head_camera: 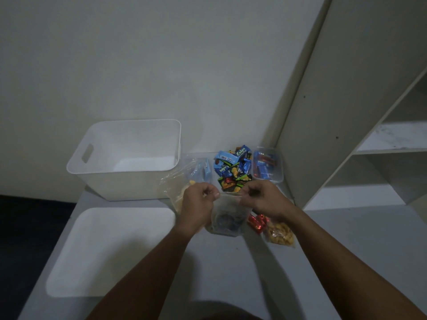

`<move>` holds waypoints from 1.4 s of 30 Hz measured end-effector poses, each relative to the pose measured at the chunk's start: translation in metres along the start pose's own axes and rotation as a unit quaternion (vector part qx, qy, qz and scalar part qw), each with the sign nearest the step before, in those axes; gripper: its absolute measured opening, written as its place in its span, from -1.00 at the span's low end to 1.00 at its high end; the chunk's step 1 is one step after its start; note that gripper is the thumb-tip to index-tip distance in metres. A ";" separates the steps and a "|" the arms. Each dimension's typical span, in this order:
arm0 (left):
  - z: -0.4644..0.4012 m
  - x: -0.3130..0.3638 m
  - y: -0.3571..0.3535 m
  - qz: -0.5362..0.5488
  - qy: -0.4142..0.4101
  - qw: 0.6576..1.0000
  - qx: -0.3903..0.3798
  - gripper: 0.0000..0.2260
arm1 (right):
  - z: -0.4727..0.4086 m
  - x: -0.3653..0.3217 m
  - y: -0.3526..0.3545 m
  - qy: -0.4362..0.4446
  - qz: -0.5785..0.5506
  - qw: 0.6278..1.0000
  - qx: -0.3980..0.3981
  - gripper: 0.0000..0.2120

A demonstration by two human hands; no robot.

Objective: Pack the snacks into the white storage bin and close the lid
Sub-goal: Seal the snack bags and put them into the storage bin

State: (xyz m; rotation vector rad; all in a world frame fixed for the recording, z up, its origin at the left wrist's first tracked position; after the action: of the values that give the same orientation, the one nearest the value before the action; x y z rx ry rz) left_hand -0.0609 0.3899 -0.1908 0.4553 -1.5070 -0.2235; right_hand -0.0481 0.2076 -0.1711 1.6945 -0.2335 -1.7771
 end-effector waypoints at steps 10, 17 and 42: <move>0.000 0.008 -0.004 0.005 -0.024 0.998 -0.066 -0.96 | -0.005 0.000 0.000 0.007 0.049 0.995 0.085 -0.75; -0.006 0.003 -0.010 -0.046 -0.014 0.998 -0.035 -0.94 | -0.005 -0.007 -0.006 0.035 0.060 0.995 0.072 -0.75; -0.004 0.009 0.007 -0.032 -0.004 0.999 -0.010 -0.91 | -0.007 -0.004 -0.008 -0.008 0.045 0.995 0.086 -0.83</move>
State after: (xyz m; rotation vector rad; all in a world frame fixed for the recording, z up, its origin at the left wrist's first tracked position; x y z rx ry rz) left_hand -0.0569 0.3928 -0.1795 0.4876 -1.4971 -0.2917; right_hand -0.0441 0.2183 -0.1737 1.7611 -0.4747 -1.7470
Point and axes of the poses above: each hand's wrist, its own z-axis away from the middle knuckle, its own y-axis out of the back of the hand, x = y × z, the point moved 5 cm from there along -z, towards the middle knuckle, and after that the axes turned 1 degree about -y, right-handed, at the moved point
